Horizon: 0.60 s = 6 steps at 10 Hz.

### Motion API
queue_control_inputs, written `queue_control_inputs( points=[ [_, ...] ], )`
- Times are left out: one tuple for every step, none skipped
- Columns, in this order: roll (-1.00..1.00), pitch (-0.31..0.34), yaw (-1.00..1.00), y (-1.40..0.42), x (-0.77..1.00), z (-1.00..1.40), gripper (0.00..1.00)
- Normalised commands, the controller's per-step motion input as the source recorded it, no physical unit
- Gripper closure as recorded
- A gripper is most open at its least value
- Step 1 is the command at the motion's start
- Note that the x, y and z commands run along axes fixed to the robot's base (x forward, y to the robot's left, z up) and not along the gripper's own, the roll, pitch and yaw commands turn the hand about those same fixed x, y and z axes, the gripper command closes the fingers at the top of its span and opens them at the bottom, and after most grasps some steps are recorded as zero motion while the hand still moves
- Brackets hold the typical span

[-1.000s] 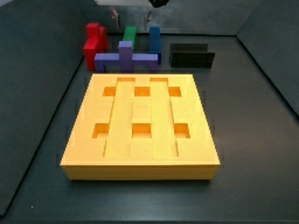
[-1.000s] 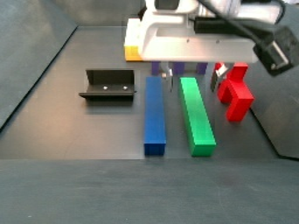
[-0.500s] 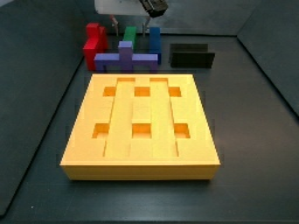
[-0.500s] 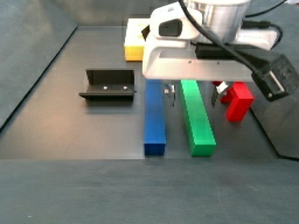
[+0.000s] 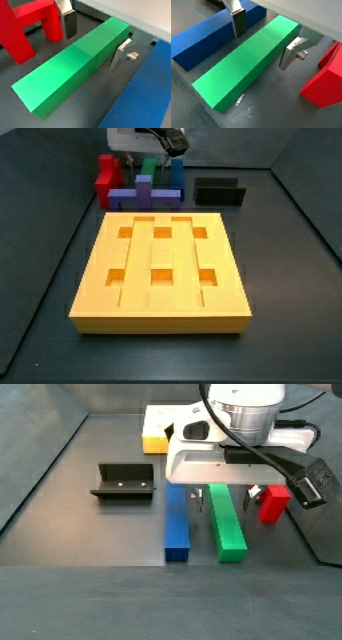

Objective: Pick up the green object. Move up. Move to above the board. Insert the green object.
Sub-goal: Pick up the green object.

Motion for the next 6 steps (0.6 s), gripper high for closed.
queue_control_inputs(
  points=[
    [-0.04, -0.004, -0.01, 0.01, 0.0, -0.11, 0.0],
    [0.0, 0.0, 0.0, 0.0, 0.0, -0.03, 0.0],
    [0.0, 0.0, 0.0, 0.0, 0.0, -0.02, 0.0],
    [0.0, 0.0, 0.0, 0.0, 0.0, -0.03, 0.0],
    [0.0, 0.0, 0.0, 0.0, 0.0, 0.0, 0.0],
    [0.0, 0.0, 0.0, 0.0, 0.0, 0.0, 1.0]
  ],
)
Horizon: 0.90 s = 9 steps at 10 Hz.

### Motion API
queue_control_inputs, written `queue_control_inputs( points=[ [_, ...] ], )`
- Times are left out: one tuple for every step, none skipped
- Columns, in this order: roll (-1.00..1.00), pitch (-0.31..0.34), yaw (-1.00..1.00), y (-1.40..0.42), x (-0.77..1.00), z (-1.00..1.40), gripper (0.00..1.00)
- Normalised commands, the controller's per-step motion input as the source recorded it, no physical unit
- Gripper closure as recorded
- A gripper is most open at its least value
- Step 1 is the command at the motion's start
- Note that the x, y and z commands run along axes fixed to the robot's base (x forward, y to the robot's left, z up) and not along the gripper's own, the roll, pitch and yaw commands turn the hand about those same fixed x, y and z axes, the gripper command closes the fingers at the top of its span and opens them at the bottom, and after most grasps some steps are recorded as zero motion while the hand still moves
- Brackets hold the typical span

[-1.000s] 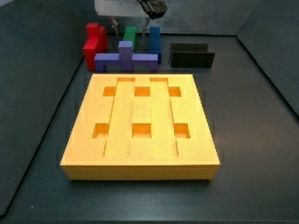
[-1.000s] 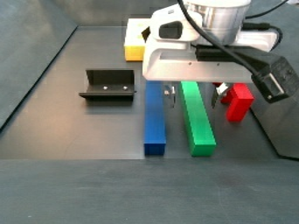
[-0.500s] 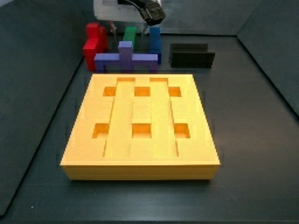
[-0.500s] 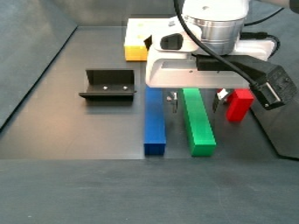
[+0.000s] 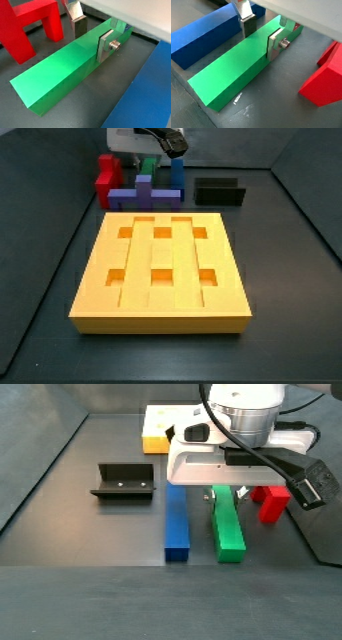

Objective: Pick up the green object. Move up. Move to above the board. Insert the green object.
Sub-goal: Pick up the green object.

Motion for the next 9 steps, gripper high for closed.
queue_control_inputs(
  points=[
    [0.0, 0.0, 0.0, 0.0, 0.0, 0.0, 1.0],
    [0.0, 0.0, 0.0, 0.0, 0.0, 0.0, 1.0],
    [0.0, 0.0, 0.0, 0.0, 0.0, 0.0, 1.0],
    [0.0, 0.0, 0.0, 0.0, 0.0, 0.0, 1.0],
    [0.0, 0.0, 0.0, 0.0, 0.0, 0.0, 1.0],
    [0.0, 0.0, 0.0, 0.0, 0.0, 0.0, 1.0],
    [0.0, 0.0, 0.0, 0.0, 0.0, 0.0, 1.0],
    [0.0, 0.0, 0.0, 0.0, 0.0, 0.0, 1.0],
    [0.0, 0.0, 0.0, 0.0, 0.0, 0.0, 1.0]
  ],
)
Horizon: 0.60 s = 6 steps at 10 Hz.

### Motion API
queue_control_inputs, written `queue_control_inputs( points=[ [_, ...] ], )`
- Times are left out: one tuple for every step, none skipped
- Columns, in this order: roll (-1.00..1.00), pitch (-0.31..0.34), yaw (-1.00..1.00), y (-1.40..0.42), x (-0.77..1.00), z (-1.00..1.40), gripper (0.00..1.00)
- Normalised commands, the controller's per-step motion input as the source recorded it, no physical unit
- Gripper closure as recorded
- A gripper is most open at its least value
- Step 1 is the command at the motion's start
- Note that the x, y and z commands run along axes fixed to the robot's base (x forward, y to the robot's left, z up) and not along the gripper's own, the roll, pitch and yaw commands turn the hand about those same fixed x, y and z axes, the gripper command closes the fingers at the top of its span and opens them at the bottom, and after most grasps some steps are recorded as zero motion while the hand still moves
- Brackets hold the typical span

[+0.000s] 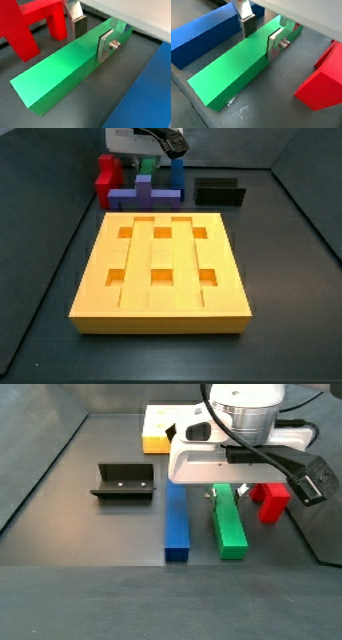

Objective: Pick up the green object. Move up. Move to above the board. Insert the green object.
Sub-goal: Pick up the green object.

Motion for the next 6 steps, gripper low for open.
queue_control_inputs(
  points=[
    [0.0, 0.0, 0.0, 0.0, 0.0, 0.0, 1.0],
    [0.0, 0.0, 0.0, 0.0, 0.0, 0.0, 1.0],
    [0.0, 0.0, 0.0, 0.0, 0.0, 0.0, 1.0],
    [0.0, 0.0, 0.0, 0.0, 0.0, 0.0, 1.0],
    [0.0, 0.0, 0.0, 0.0, 0.0, 0.0, 1.0],
    [0.0, 0.0, 0.0, 0.0, 0.0, 0.0, 1.0]
  ],
)
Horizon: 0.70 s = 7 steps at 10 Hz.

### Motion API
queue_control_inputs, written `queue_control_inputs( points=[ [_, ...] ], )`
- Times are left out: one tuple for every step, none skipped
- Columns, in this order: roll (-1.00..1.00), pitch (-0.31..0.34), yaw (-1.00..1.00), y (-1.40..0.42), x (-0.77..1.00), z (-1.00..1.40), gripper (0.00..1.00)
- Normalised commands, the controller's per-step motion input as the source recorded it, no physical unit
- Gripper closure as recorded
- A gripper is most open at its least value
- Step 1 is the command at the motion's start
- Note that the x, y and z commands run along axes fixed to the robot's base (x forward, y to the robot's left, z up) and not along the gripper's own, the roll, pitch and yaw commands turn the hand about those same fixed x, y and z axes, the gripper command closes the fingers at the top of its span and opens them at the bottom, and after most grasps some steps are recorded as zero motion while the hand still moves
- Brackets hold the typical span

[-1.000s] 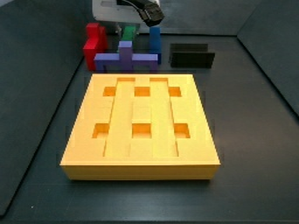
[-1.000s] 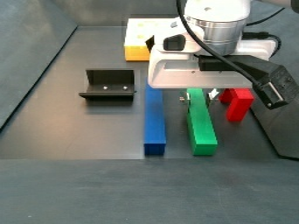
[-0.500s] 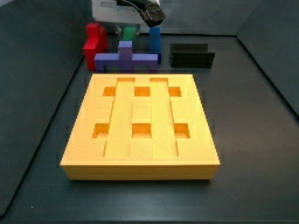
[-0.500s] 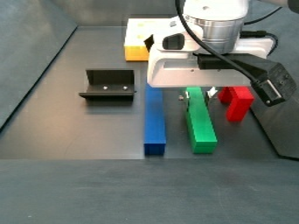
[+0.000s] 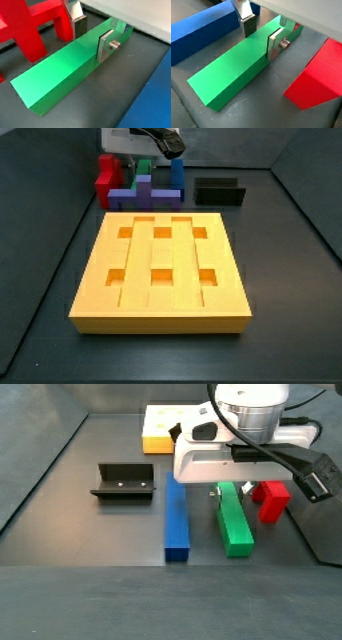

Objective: Pick up the green object. Move up. Move to above the board. Insert the green object.
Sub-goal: Move up, then move to above the board.

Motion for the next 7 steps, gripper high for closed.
queue_control_inputs(
  points=[
    [0.0, 0.0, 0.0, 0.0, 0.0, 0.83, 1.0],
    [0.01, 0.024, -0.06, 0.05, -0.04, 0.79, 1.0],
    [0.04, 0.041, -0.06, 0.04, -0.07, 0.59, 1.0],
    [0.09, 0.024, -0.02, 0.01, -0.02, 0.23, 1.0],
    [0.0, 0.0, 0.0, 0.0, 0.0, 1.4, 1.0],
    [-0.04, 0.021, 0.01, 0.0, -0.01, 1.4, 1.0],
    [0.0, 0.053, 0.01, 0.0, -0.04, 1.4, 1.0]
  ],
)
